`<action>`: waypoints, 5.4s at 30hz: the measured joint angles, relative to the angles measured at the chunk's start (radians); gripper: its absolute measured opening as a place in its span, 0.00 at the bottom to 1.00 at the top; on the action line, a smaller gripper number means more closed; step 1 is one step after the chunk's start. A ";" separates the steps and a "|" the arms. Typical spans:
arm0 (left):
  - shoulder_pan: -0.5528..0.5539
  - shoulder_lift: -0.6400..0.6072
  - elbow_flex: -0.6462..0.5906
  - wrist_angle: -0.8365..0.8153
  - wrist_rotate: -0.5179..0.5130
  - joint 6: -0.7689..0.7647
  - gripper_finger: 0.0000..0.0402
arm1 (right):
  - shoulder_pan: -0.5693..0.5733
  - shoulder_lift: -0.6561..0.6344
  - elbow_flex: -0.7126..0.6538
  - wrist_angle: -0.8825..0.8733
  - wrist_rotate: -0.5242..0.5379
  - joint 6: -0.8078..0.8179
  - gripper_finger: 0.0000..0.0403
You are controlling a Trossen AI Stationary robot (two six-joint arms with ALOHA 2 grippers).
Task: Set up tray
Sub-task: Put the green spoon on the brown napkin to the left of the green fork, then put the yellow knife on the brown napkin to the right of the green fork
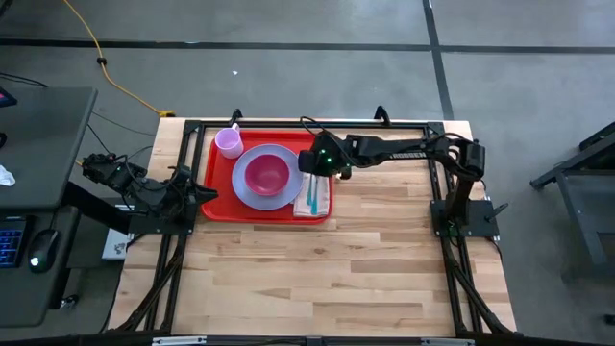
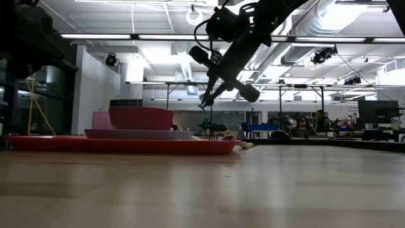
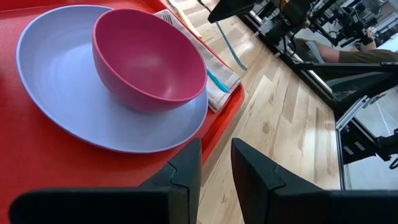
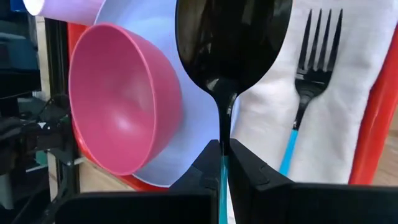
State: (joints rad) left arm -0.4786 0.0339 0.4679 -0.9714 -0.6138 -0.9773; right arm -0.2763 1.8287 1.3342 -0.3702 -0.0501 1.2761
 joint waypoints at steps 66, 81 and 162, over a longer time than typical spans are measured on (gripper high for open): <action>0.000 0.000 0.000 0.003 -0.004 0.000 0.29 | -0.023 0.212 0.000 0.159 -0.031 -0.039 0.00; 0.000 0.000 0.000 0.000 -0.004 0.000 0.29 | -0.025 0.212 0.000 0.159 -0.022 -0.054 0.00; 0.000 0.000 0.000 0.004 0.004 -0.078 0.29 | -0.218 -0.108 0.000 -0.417 0.278 -0.267 0.29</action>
State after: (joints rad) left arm -0.4782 0.0338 0.4679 -0.9676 -0.6094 -1.0556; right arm -0.4947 1.7203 1.3338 -0.7868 0.2280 1.0088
